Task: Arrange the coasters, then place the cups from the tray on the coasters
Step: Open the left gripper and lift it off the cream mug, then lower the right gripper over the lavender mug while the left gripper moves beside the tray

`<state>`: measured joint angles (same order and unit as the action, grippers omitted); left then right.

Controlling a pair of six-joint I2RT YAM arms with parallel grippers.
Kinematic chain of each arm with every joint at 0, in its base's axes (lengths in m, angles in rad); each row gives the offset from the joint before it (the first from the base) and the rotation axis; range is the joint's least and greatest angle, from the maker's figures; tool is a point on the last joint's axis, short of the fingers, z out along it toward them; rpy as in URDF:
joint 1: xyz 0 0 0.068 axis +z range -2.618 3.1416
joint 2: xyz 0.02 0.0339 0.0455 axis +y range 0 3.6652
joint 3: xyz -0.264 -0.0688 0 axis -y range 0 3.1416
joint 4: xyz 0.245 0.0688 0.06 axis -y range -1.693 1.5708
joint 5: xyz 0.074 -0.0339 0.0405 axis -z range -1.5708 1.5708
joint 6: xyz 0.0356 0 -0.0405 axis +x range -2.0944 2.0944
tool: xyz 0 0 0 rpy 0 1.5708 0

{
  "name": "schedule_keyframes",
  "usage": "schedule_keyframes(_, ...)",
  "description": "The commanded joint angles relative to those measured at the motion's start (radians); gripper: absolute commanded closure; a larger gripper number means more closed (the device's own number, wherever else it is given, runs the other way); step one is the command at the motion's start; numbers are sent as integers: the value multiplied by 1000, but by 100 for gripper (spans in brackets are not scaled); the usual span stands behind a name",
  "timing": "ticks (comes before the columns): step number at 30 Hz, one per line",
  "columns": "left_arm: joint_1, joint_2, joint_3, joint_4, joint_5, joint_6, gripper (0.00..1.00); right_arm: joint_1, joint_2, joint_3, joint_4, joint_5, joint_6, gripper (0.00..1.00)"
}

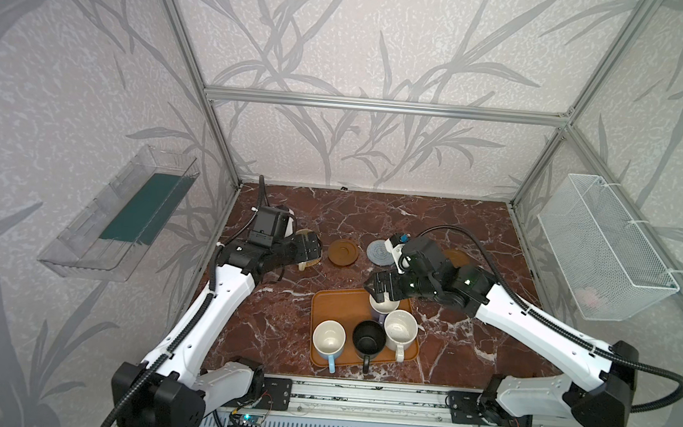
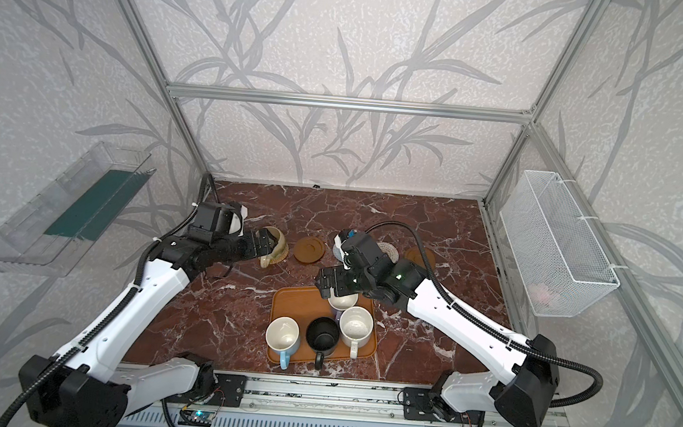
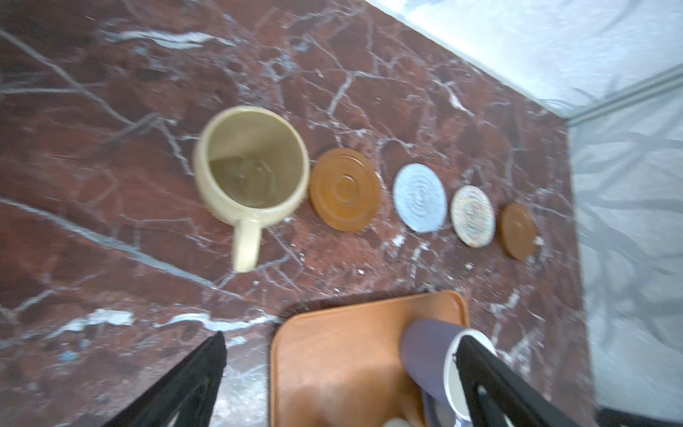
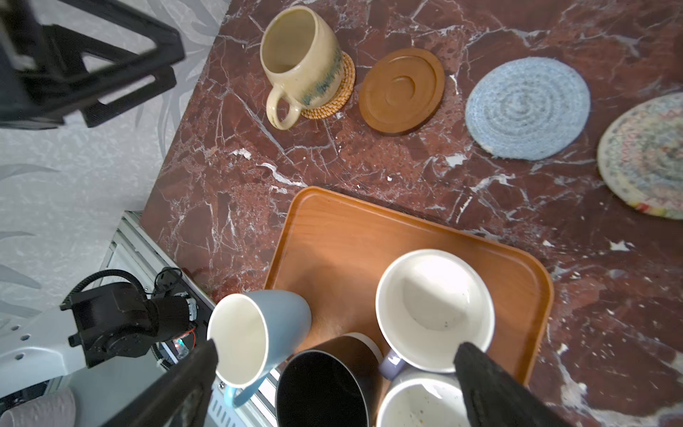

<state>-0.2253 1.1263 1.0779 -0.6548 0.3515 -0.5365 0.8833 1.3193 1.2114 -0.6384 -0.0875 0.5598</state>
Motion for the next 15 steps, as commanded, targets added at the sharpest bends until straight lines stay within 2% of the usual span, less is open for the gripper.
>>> schedule_keyframes(1,-6,-25,-56,104,346,-90,1,-2,-14,-22,-112,44,-20,1)
schedule_keyframes(3,-20,-57,-120,173,357,-147,1,-1,-7,-29,-135,61,-12,1)
schedule_keyframes(8,-80,-95,-217,195,306,-184,1,0,45,-20,-198,128,-11,1)
schedule_keyframes(15,-211,-98,-262,210,207,-189,1,0,132,-10,-186,134,-10,1)
